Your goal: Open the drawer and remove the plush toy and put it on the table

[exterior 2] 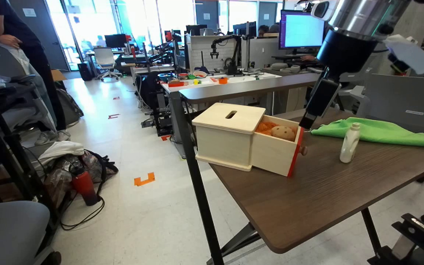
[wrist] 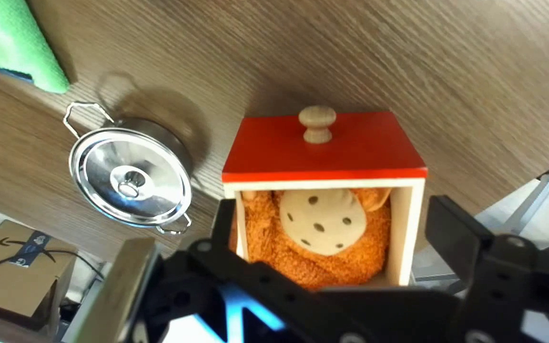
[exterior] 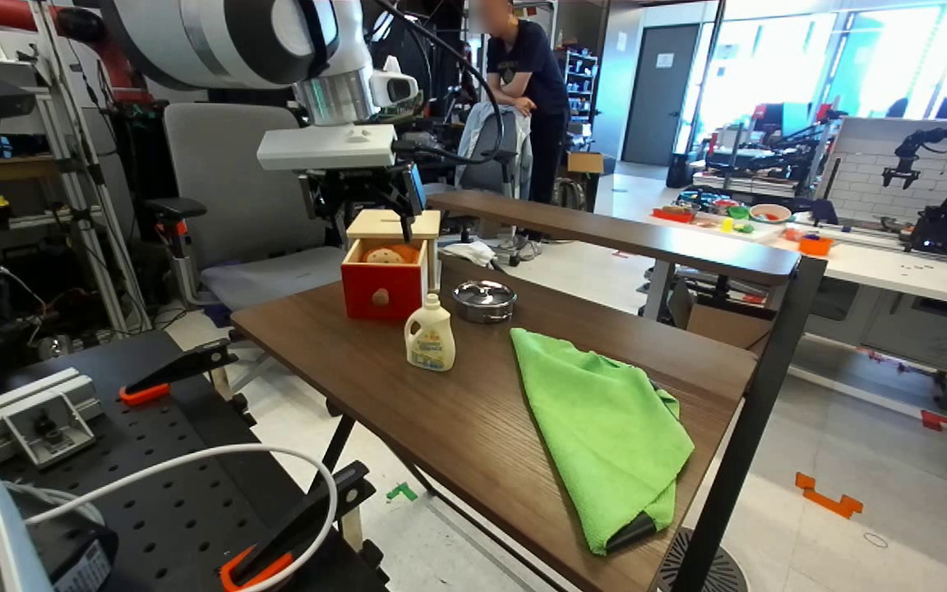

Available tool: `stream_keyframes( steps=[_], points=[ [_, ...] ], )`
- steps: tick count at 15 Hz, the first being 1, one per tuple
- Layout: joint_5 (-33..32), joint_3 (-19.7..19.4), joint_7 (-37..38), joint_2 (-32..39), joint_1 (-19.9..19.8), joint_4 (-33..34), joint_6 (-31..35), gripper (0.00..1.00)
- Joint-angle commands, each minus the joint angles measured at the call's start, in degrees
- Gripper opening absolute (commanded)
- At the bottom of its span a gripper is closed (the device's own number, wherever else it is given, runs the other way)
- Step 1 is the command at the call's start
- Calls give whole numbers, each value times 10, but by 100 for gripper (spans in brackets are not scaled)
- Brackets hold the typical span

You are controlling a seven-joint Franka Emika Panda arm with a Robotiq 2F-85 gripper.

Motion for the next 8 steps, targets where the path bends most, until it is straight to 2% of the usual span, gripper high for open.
stream_keyframes(
  steps=[1, 8],
  points=[
    [17, 0, 8, -14, 11, 18, -41, 100],
    [43, -16, 80, 14, 37, 50, -31, 100]
  ],
)
